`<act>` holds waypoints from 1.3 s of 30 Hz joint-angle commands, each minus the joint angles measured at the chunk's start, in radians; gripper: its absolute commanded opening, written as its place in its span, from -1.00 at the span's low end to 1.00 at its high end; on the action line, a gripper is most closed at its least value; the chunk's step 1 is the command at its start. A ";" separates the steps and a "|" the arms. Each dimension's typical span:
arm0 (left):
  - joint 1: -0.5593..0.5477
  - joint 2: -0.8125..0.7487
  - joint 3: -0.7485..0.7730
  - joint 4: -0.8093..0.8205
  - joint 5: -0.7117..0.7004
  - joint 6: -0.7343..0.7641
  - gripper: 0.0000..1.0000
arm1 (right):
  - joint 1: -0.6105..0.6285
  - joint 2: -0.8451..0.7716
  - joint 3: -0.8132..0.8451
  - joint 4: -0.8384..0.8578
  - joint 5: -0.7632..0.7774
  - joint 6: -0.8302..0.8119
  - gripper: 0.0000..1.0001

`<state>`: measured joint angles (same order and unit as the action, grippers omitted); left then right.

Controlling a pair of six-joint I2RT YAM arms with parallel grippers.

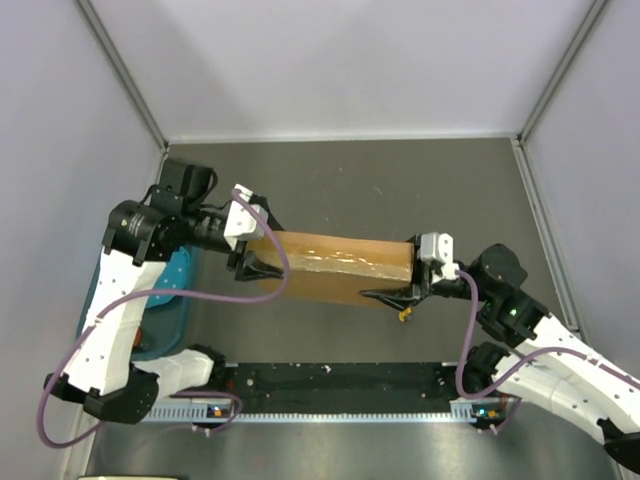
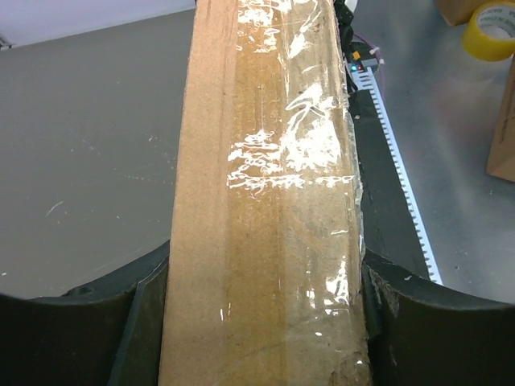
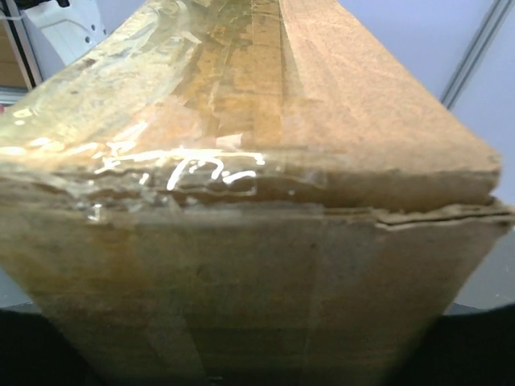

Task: Unpack the express box
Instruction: Open the express box at the center of the board.

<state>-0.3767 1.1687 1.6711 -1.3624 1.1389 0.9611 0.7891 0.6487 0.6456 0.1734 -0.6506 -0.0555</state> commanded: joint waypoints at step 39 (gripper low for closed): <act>-0.337 -0.284 -0.453 0.750 -0.663 -0.153 0.98 | -0.008 0.192 0.252 -0.319 -0.020 -0.026 -0.91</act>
<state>-0.7086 0.8864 1.2243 -0.6781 0.5007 0.7933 0.7822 0.8459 0.8005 -0.2180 -0.5884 -0.0601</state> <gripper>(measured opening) 0.987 0.585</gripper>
